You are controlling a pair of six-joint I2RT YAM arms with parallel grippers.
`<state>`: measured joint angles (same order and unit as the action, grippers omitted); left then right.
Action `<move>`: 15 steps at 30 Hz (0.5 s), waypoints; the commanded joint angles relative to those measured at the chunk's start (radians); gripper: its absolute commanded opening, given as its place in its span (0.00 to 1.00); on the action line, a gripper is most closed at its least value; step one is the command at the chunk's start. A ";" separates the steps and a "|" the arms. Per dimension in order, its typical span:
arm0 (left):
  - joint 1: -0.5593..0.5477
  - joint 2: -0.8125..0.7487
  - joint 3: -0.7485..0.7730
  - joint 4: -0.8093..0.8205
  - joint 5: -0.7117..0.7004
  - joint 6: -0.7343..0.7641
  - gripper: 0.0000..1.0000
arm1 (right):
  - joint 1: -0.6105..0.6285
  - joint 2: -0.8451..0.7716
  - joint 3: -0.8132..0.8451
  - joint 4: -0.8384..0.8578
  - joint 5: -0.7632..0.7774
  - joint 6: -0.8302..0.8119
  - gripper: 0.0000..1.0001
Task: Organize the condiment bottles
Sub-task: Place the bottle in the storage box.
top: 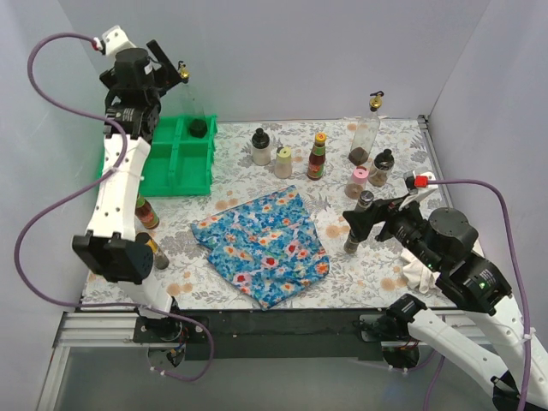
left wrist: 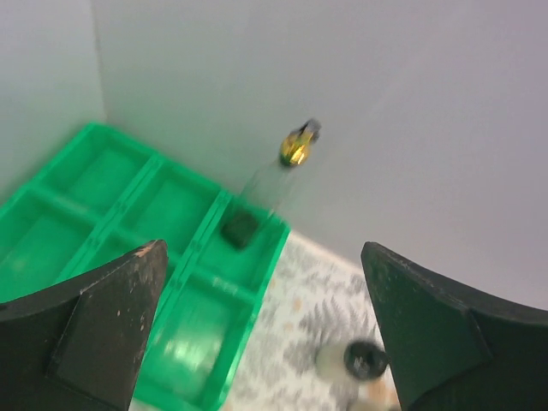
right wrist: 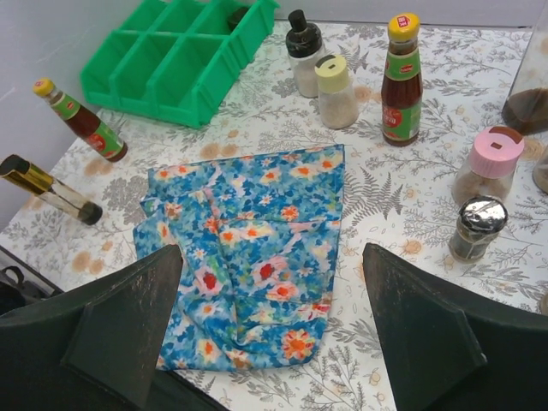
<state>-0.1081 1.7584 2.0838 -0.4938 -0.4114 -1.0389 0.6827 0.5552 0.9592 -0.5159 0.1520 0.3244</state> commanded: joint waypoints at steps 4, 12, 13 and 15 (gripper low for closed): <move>-0.001 -0.278 -0.290 -0.437 -0.061 -0.124 0.98 | -0.002 -0.015 0.055 -0.064 -0.107 0.054 0.94; 0.044 -0.467 -0.554 -0.512 -0.231 -0.196 0.98 | -0.003 -0.061 0.036 -0.079 -0.141 0.108 0.92; 0.048 -0.468 -0.556 -0.516 -0.260 -0.197 0.98 | -0.002 -0.064 0.030 -0.079 -0.146 0.122 0.92; 0.064 -0.471 -0.567 -0.502 -0.332 -0.199 0.98 | -0.002 -0.074 0.026 -0.081 -0.176 0.127 0.91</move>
<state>-0.0734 1.3434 1.5196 -0.9867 -0.5785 -1.2098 0.6827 0.5022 0.9745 -0.6071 0.0334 0.4129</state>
